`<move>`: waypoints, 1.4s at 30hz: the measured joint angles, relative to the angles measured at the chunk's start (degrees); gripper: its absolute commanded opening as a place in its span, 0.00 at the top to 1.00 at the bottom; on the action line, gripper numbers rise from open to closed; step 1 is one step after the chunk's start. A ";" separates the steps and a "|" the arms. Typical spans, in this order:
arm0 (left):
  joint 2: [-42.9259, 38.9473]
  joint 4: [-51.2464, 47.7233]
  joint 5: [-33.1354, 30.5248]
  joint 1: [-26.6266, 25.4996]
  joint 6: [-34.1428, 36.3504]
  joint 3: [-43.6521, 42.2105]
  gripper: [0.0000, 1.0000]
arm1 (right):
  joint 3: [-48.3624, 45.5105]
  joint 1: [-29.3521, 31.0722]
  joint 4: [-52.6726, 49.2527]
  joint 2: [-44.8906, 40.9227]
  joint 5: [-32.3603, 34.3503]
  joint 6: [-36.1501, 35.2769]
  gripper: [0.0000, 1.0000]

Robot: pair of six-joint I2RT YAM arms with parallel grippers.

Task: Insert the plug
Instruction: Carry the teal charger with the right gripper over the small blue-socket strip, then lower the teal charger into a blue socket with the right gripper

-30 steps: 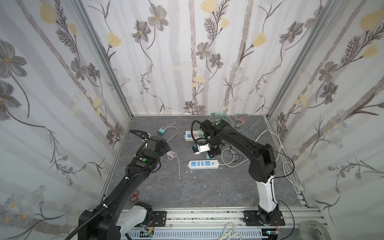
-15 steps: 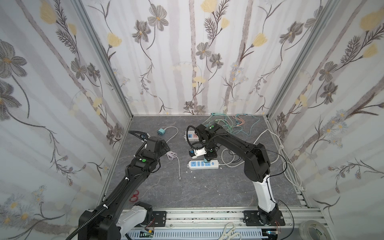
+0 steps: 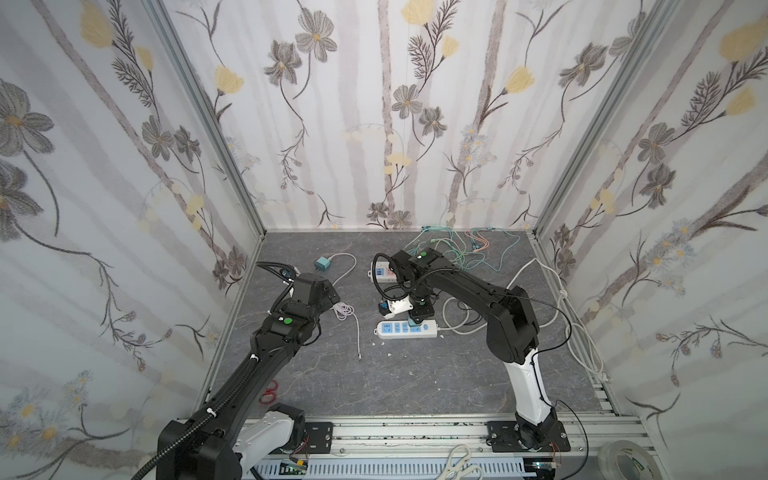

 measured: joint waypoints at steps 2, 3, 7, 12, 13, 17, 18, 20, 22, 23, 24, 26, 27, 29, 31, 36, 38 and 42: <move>-0.02 0.00 0.00 0.04 -0.02 -0.04 0.00 | 0.00 -0.02 0.02 0.20 0.02 0.00 1.00; -0.02 0.00 0.00 0.09 -0.02 -0.09 0.00 | 0.00 -0.02 0.00 0.20 0.13 0.00 1.00; -0.02 0.02 0.00 0.09 -0.17 -0.22 0.00 | 0.00 -0.07 0.02 0.31 0.39 0.00 1.00; 0.00 0.02 0.02 0.09 -0.22 -0.31 0.00 | 0.02 -0.07 0.07 0.70 0.37 0.00 1.00; 0.00 0.02 0.02 0.09 -0.22 -0.31 0.00 | 0.02 -0.07 0.07 0.81 0.37 0.00 1.00; 0.00 0.02 0.02 0.09 -0.22 -0.31 0.00 | 0.26 -0.07 -0.04 1.29 0.39 0.02 1.00; 0.00 0.02 0.02 0.09 -0.22 -0.31 0.00 | 0.33 -0.07 -0.09 1.36 0.42 0.04 1.00; 0.00 0.02 0.02 0.09 -0.22 -0.33 0.00 | 0.37 -0.13 -0.13 1.36 0.44 0.66 1.00; 0.00 0.02 0.02 0.11 -0.24 -0.39 0.00 | 0.50 -0.28 -0.15 1.33 0.46 0.66 1.00; 0.00 0.02 0.02 0.13 -0.24 -0.42 0.00 | 0.55 -0.35 -0.17 1.33 0.44 0.68 1.00; 0.00 0.02 0.02 0.13 -0.24 -0.44 0.00 | 0.57 -0.42 -0.20 1.29 0.37 0.79 1.00; 0.00 0.02 0.02 0.13 -0.26 -0.44 0.00 | 0.63 -0.44 -0.24 1.20 0.37 1.07 1.00; 0.00 0.02 0.04 0.13 -0.28 -0.48 0.00 | 0.70 -0.44 -0.28 1.14 0.37 1.09 1.00; 0.00 0.02 0.11 0.13 -0.33 -0.50 0.00 | 0.81 -0.46 -0.42 1.09 0.35 1.11 1.00; 0.00 0.02 0.17 0.15 -0.39 -0.52 0.00 | 0.83 -0.44 -0.48 0.96 0.37 1.16 1.00; 0.11 0.31 0.37 0.15 -0.44 -0.63 0.00 | 0.92 -0.39 -0.61 1.03 0.31 1.49 1.00; 0.15 0.35 0.44 0.15 -0.44 -0.66 0.00 | 0.92 -0.39 -0.63 1.03 0.33 1.49 1.00; 0.15 0.35 0.42 0.20 -0.44 -0.76 0.00 | 0.92 -0.48 -0.66 0.61 0.57 1.49 1.00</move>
